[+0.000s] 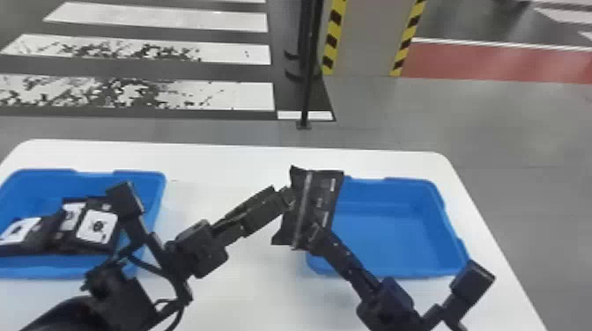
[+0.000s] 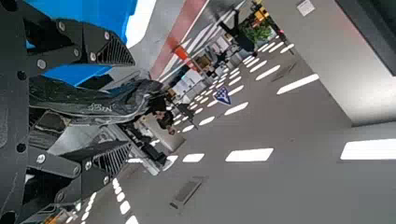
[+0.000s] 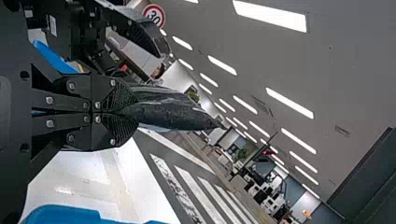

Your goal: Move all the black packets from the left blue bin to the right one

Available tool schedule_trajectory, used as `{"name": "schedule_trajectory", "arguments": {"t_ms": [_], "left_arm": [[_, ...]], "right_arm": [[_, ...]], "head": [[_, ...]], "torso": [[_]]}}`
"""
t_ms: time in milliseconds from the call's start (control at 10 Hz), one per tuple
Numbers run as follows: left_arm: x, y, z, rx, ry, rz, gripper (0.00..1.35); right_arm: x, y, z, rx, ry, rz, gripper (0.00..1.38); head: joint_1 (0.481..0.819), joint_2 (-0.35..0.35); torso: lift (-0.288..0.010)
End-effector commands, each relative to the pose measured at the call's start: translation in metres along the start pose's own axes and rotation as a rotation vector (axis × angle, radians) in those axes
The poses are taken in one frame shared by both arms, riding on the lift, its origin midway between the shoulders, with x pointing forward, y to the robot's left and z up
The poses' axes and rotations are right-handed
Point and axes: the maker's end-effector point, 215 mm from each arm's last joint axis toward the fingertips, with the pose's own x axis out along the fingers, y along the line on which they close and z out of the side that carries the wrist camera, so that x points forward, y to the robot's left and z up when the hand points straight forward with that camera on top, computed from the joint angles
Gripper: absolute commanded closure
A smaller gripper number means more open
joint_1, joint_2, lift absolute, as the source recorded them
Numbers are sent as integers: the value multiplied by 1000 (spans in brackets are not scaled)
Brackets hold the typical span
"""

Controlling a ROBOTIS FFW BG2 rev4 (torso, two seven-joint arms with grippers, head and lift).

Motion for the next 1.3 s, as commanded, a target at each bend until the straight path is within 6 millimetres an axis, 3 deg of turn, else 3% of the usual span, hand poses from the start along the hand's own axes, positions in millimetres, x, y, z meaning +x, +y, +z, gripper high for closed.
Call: {"name": "schedule_trajectory", "arguments": {"t_ms": [0,200,300,400,500,600,700,800,900,1000,1100,1200], "left_arm": [[-12,5,19,23,-58,18,117],[-32,13,32,42,-95,57,128],[-44,17,36,48,-107,79,128],[-61,26,43,54,-122,115,128],[-73,31,45,54,-132,140,130],[-83,34,49,62,-144,160,130],[-90,35,54,76,-154,175,125],[-96,38,60,89,-166,189,124],[-101,41,66,102,-176,200,130],[-105,43,73,120,-181,214,130],[-116,52,83,155,-180,253,130],[-138,71,91,196,-172,333,130]], "right_arm": [[-6,-33,9,-58,20,-52,1277],[-34,-115,42,-228,101,-217,1277],[-52,-148,67,-296,115,-293,1277],[-63,-170,88,-330,145,-353,1277],[-67,-184,81,-285,209,-389,1276],[-67,-193,76,-260,272,-412,1121],[-66,-195,86,-282,265,-421,731],[-68,-197,106,-342,222,-437,361],[-77,-193,141,-465,143,-478,105],[-101,-179,178,-597,50,-546,84],[-119,-160,197,-680,-54,-559,125],[-136,-150,192,-703,-105,-575,130]], "head": [[695,-104],[695,-114],[695,-142],[695,-182],[695,-198],[695,-211],[695,-203],[695,-193],[695,-192],[695,-204],[695,-226],[695,-242]], "torso": [[-146],[-146],[-146],[-146],[-146],[-146],[-146],[-146],[-146],[-146],[-146],[-146]]}}
